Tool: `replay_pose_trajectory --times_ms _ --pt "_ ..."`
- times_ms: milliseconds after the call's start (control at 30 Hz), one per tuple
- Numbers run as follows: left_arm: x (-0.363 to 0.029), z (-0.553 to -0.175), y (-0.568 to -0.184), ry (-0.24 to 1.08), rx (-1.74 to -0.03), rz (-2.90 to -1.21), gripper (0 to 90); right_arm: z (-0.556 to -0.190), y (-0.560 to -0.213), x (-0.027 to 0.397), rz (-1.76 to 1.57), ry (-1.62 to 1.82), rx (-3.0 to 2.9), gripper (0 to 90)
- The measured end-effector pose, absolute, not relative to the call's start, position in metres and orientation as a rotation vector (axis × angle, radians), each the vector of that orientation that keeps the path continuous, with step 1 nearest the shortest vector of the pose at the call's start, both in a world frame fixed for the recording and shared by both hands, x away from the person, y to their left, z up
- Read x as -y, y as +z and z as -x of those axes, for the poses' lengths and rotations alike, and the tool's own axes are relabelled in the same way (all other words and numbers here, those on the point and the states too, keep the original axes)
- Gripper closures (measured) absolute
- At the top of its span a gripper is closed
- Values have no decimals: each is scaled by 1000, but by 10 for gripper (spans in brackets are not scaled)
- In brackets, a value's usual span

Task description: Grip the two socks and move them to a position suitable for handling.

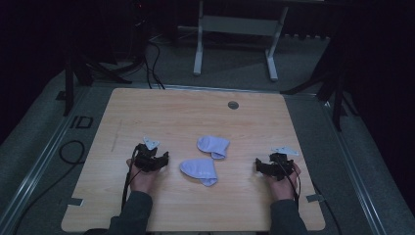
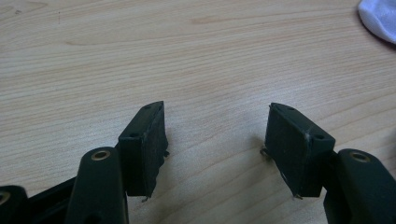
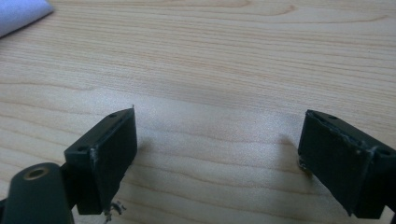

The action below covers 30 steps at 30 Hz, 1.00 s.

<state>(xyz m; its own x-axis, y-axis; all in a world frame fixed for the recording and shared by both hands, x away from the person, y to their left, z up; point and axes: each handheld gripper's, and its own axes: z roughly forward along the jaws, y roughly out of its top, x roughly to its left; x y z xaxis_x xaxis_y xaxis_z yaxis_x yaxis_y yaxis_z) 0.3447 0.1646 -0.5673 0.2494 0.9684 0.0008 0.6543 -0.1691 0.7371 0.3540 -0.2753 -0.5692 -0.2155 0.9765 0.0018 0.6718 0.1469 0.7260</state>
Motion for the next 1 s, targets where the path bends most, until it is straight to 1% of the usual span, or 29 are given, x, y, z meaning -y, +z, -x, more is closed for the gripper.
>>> replay_pose_trajectory --times_ms 33,167,267,333,400,433,500,667,767,900,1000 --pt "-165 -345 -567 650 -1474 -1904 382 -354 -569 275 -1569 843 -1952 135" --pt "-165 -345 -567 649 -1474 -1904 383 -352 -569 275 -1559 848 -1953 149" --pt "-165 -345 -567 650 -1474 -1904 383 -349 -568 274 -1553 852 -1963 192" --pt "-165 -345 -567 650 -1474 -1905 382 -348 -567 273 -1546 852 -1976 245" --pt "-165 -345 -567 650 -1474 -1905 383 -346 -565 272 -1540 850 -1985 331" --pt "-165 -345 -567 649 -1473 -1905 383 -345 -564 271 -1537 850 -1990 393" --pt "-164 -345 -567 650 -1475 -1905 387 -343 -563 270 -1527 856 -1999 471" --pt "-165 -344 -566 645 -1473 -1913 401 -339 -560 266 -1512 876 -2031 608" --pt "-165 -344 -566 643 -1472 -1915 411 -334 -556 260 -1468 905 -2061 719" --pt "-165 -344 -566 640 -1471 -1915 422 -328 -553 248 -1394 920 -2124 811" --pt "-164 -343 -566 639 -1470 -1915 426 -324 -554 235 -1340 926 -2172 854"
